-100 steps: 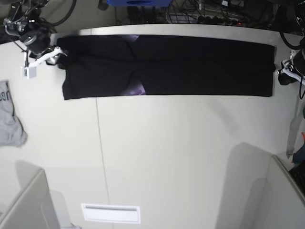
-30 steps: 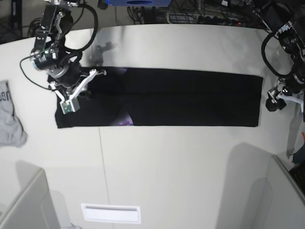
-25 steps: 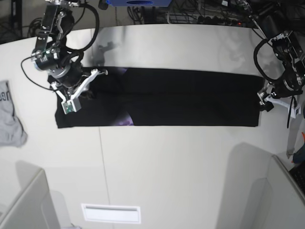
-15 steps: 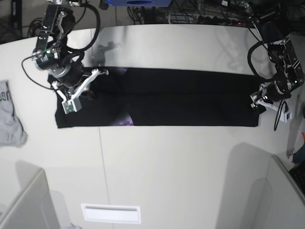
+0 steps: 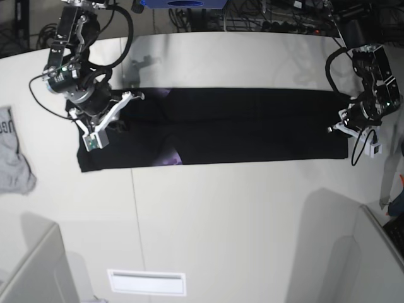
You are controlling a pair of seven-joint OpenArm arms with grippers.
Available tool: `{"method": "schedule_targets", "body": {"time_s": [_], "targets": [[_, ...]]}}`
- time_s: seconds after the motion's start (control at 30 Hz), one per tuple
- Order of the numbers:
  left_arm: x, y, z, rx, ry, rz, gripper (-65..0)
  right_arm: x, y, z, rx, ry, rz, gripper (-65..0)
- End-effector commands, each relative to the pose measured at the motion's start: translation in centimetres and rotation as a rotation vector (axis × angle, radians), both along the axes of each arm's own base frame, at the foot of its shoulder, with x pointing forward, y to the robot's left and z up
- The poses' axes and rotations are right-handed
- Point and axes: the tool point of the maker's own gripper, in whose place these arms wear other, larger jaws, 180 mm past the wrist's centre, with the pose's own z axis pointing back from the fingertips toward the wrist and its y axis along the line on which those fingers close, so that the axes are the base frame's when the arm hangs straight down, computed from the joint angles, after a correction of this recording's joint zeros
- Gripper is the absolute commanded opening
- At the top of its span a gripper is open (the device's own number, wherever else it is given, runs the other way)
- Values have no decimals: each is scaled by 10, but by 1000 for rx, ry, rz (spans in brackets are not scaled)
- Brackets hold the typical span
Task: Fold the T-shirt properly
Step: 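Push the strip's end inward with the left gripper to shorten it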
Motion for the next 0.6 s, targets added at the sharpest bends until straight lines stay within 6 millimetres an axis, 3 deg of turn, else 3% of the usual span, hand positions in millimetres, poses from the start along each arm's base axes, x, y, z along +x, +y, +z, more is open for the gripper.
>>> {"method": "schedule_targets", "body": {"time_s": [0.0,0.17,0.57], "targets": [[11,0,25,32,-79,-6,-650,8,0,12,8,-51,3,-650],[3,-48,48,13,-137,-41,-650,8,0,13,6,-50,3,-650],[12,-188,41,-219,-85,-206,-650,8,0,12,5,-48,4,-650]]}}
